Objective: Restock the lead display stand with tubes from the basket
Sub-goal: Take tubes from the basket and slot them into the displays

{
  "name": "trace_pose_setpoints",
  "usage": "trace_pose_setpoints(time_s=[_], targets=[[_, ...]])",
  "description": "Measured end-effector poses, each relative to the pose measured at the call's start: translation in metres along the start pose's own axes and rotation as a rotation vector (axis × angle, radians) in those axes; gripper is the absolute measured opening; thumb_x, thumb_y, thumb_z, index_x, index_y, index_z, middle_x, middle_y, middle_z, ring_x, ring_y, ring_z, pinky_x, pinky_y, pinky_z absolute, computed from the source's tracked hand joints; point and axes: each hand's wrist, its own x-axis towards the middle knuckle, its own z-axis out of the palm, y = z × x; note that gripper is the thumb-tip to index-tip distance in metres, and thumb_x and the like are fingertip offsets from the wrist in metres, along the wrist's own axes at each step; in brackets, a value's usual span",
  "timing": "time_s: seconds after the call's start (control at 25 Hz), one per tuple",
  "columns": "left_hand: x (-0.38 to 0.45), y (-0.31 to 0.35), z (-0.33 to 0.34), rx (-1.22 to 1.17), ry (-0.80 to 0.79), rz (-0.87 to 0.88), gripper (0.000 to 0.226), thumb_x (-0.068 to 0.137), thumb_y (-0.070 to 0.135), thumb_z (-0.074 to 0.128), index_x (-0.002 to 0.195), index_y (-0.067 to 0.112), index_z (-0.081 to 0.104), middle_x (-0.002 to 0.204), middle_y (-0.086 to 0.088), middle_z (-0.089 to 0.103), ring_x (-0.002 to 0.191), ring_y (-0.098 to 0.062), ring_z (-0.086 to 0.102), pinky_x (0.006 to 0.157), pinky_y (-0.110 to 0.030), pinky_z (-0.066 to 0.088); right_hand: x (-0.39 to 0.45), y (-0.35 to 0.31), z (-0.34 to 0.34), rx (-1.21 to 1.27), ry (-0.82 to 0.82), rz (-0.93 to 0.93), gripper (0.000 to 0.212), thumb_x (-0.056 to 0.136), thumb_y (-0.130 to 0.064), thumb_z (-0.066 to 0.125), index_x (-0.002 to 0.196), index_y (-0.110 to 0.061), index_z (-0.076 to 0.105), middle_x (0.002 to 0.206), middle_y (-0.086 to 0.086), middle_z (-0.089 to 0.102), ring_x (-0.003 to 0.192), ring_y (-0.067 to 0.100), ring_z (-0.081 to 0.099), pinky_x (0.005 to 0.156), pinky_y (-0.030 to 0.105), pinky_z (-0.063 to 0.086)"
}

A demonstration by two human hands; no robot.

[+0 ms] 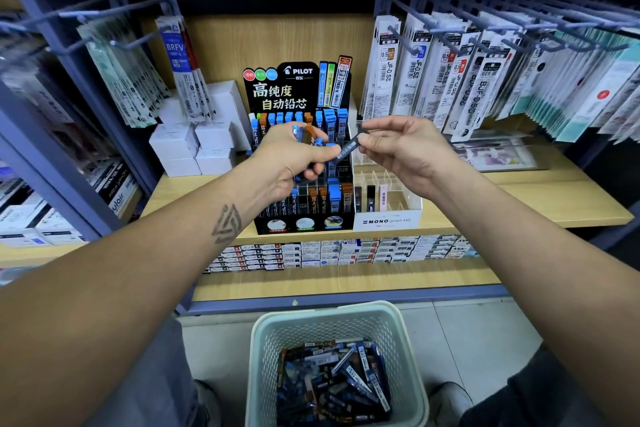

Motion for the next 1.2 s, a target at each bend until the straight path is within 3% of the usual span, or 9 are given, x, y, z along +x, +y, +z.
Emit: trace_pose_setpoints(time_s=[0.12, 0.32, 0.6, 0.68, 0.76, 0.96, 1.12, 1.2], targets=[[-0.004, -0.001, 0.009, -0.008, -0.074, -0.086, 0.013, 0.089, 0.002, 0.072, 0.095, 0.006, 0.061, 0.074, -0.019, 0.069, 0.043, -0.011, 0.049, 0.036, -0.018, 0.034, 0.001, -0.004, -0.011, -0.081, 0.05, -0.031, 0.022, 0.079, 0.01, 0.074, 0.099, 0.002, 0.071, 0.08, 0.015, 0.073, 0.069, 0.021, 0.071, 0.069, 0.027, 0.059], [-0.001, 0.004, 0.007, -0.122, -0.085, -0.19, 0.012, 0.098, 0.007, 0.06, 0.108, 0.002, 0.055, 0.077, -0.02, 0.064, 0.044, -0.011, 0.048, 0.035, -0.016, 0.034, 0.0, 0.001, -0.024, -0.593, 0.073, -0.074, 0.011, 0.084, 0.008, 0.072, 0.091, 0.0, 0.072, 0.079, 0.012, 0.073, 0.07, 0.025, 0.073, 0.069, 0.029, 0.062], [0.0, 0.004, 0.006, -0.138, -0.114, -0.19, 0.014, 0.098, 0.004, 0.06, 0.111, 0.002, 0.054, 0.077, -0.019, 0.064, 0.044, -0.011, 0.048, 0.034, -0.016, 0.034, 0.004, 0.008, -0.029, -0.76, 0.097, -0.094, 0.008, 0.083, 0.004, 0.076, 0.087, -0.004, 0.074, 0.081, 0.016, 0.074, 0.068, 0.024, 0.075, 0.07, 0.029, 0.062], [0.0, 0.003, 0.006, -0.152, -0.127, -0.204, 0.02, 0.098, 0.003, 0.059, 0.116, 0.0, 0.052, 0.077, -0.02, 0.063, 0.043, -0.011, 0.049, 0.034, -0.016, 0.035, 0.004, 0.009, -0.028, -0.907, 0.087, -0.132, 0.008, 0.083, 0.0, 0.077, 0.087, -0.006, 0.076, 0.08, 0.011, 0.075, 0.067, 0.02, 0.074, 0.07, 0.022, 0.06], [0.002, 0.003, 0.006, -0.174, -0.147, -0.232, 0.024, 0.097, 0.003, 0.059, 0.119, -0.002, 0.051, 0.077, -0.02, 0.064, 0.043, -0.01, 0.049, 0.034, -0.015, 0.036, 0.004, 0.01, -0.026, -1.029, 0.069, -0.149, 0.009, 0.083, -0.003, 0.078, 0.087, -0.011, 0.076, 0.08, 0.006, 0.074, 0.061, 0.008, 0.069, 0.062, 0.009, 0.052], [0.003, 0.006, 0.006, -0.203, -0.18, -0.268, 0.011, 0.097, 0.002, 0.056, 0.107, -0.003, 0.055, 0.08, -0.02, 0.066, 0.045, -0.01, 0.051, 0.037, -0.015, 0.039, 0.005, 0.011, -0.026, -1.081, 0.049, -0.132, 0.014, 0.081, -0.005, 0.078, 0.08, -0.018, 0.074, 0.075, -0.001, 0.073, 0.06, 0.002, 0.068, 0.057, 0.006, 0.048], [0.005, 0.003, 0.006, -0.182, -0.171, -0.254, 0.013, 0.097, 0.001, 0.057, 0.109, -0.003, 0.056, 0.079, -0.021, 0.066, 0.045, -0.01, 0.051, 0.036, -0.015, 0.038, 0.005, 0.01, -0.024, -0.907, 0.015, -0.042, 0.013, 0.081, 0.002, 0.073, 0.079, -0.01, 0.071, 0.068, 0.01, 0.073, 0.061, 0.018, 0.071, 0.062, 0.027, 0.056], [0.005, 0.003, 0.007, -0.182, -0.166, -0.25, 0.014, 0.097, 0.001, 0.057, 0.111, -0.003, 0.056, 0.078, -0.021, 0.065, 0.044, -0.01, 0.051, 0.035, -0.016, 0.037, 0.004, 0.008, -0.024, -0.854, -0.018, -0.028, 0.009, 0.083, 0.002, 0.074, 0.084, -0.007, 0.073, 0.065, 0.007, 0.071, 0.058, 0.02, 0.07, 0.057, 0.025, 0.053]])
